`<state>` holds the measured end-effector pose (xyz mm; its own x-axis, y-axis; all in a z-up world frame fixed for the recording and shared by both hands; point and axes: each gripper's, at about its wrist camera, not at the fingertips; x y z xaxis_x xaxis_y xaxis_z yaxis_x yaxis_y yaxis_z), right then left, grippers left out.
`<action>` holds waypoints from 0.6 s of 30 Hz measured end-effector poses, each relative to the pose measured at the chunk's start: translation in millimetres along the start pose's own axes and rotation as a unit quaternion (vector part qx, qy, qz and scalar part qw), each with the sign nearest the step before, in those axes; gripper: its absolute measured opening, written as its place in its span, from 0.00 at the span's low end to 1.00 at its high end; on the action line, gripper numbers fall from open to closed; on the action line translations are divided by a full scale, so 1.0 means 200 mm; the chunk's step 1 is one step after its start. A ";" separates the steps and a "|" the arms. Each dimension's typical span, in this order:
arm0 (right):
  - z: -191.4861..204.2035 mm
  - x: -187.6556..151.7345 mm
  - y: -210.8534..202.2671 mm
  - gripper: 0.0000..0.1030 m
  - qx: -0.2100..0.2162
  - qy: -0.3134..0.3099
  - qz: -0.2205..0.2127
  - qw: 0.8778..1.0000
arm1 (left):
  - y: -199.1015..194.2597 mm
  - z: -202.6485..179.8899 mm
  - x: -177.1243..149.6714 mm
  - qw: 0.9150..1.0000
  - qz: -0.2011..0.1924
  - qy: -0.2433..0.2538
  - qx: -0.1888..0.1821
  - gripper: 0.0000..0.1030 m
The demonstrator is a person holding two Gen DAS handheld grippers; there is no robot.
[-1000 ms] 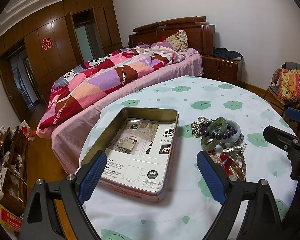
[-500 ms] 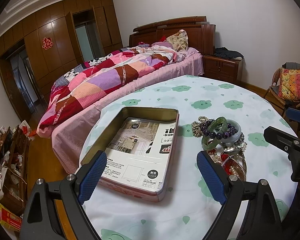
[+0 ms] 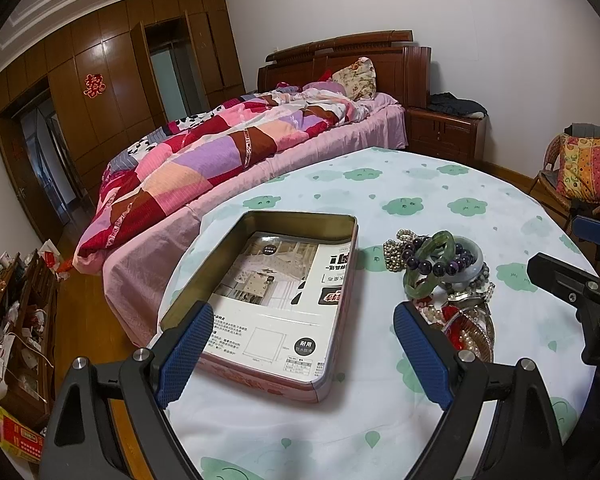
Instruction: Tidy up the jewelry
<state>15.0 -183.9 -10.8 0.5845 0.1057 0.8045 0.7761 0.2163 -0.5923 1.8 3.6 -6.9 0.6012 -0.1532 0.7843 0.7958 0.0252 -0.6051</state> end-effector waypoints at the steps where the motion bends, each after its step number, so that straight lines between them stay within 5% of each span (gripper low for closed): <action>1: 0.00 0.00 0.00 1.00 0.000 0.000 0.000 1.000 | 0.00 0.00 0.00 1.000 0.000 0.000 0.000 0.89; 14: -0.06 -0.11 0.07 1.00 -0.015 0.001 0.010 1.000 | 0.09 -0.04 -0.07 1.000 0.023 0.001 -0.021 0.89; 18: -0.13 -0.17 0.11 0.93 -0.028 0.003 0.028 0.999 | 0.12 -0.14 -0.10 0.999 0.025 0.028 -0.040 0.89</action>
<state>17.8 -208.3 -53.1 0.6291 0.1108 0.7694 0.7535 0.1563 -0.6386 6.8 -21.2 -40.9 0.6325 -0.2091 0.7458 0.7558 -0.0439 -0.6534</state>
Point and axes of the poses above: each gripper's, at about its wrist camera, not at the fingertips, and y roughly the way its jaws point, z to its left, x to its top, and after that the axes turned 1 degree about -y, right-handed
